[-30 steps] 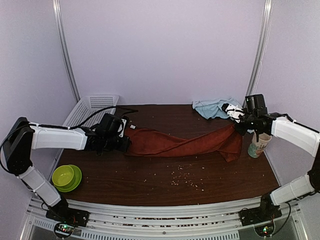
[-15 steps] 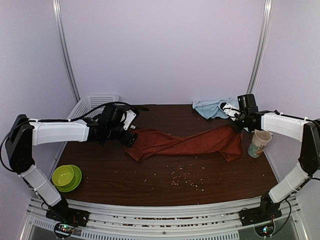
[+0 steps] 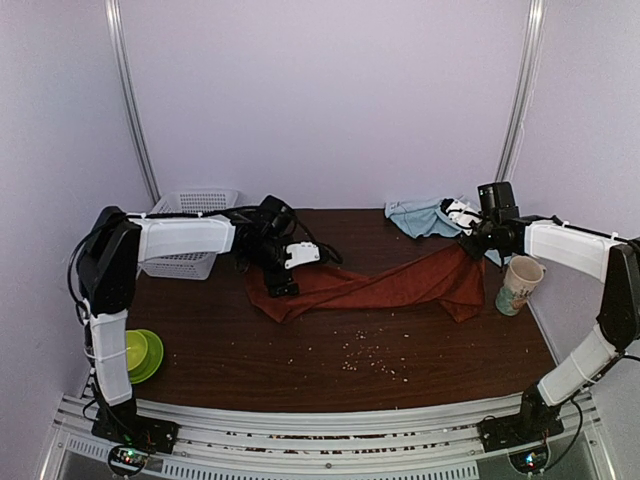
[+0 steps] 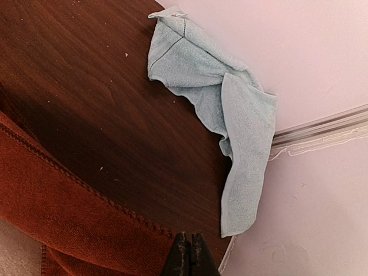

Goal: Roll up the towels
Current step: Flatten out the towel at the center of the board.

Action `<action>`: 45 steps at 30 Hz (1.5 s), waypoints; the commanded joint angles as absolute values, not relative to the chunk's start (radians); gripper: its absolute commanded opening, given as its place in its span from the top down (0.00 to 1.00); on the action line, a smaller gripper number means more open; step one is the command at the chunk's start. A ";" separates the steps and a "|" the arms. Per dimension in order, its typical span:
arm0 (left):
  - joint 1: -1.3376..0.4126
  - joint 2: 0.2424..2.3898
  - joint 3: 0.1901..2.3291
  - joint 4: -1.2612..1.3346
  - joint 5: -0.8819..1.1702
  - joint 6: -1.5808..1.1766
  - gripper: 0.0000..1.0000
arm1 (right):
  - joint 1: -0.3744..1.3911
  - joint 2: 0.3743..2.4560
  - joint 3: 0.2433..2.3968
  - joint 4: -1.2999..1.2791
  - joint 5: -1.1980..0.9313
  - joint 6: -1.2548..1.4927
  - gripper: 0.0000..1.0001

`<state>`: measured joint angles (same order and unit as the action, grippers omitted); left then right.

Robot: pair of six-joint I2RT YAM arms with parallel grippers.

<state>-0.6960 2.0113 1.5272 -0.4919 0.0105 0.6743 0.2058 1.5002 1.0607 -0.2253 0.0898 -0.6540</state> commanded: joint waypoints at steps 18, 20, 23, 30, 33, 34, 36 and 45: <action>-0.701 2.068 1.572 -0.791 0.197 0.715 0.29 | 0.201 1.474 1.079 -0.238 0.060 -0.623 1.00; -0.701 2.075 1.573 -0.790 0.191 0.703 0.31 | 0.201 1.473 1.079 -0.239 0.060 -0.621 1.00; -0.700 2.082 1.574 -0.790 0.193 0.695 0.37 | 0.201 1.469 1.079 -0.244 0.056 -0.619 1.00; -0.700 2.106 1.572 -0.792 0.186 0.680 0.51 | 0.202 1.454 1.074 -0.248 0.043 -0.617 1.00; -0.701 2.110 1.574 -0.791 0.185 0.676 0.63 | 0.201 1.450 1.072 -0.249 0.042 -0.619 1.00; -0.701 2.111 1.577 -0.791 0.190 0.676 0.66 | 0.202 1.450 1.071 -0.249 0.042 -0.618 1.00; -0.701 2.114 1.580 -0.791 0.186 0.674 0.78 | 0.201 1.450 1.071 -0.250 0.042 -0.618 1.00; -0.702 2.088 1.579 -0.758 0.168 0.645 1.00 | 0.202 1.447 1.072 -0.249 0.042 -0.623 1.00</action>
<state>-0.6960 2.1010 1.5627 -0.7864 0.1764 0.6666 0.2058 1.4773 1.0615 -0.2432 0.0452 -0.6281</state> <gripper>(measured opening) 0.015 0.020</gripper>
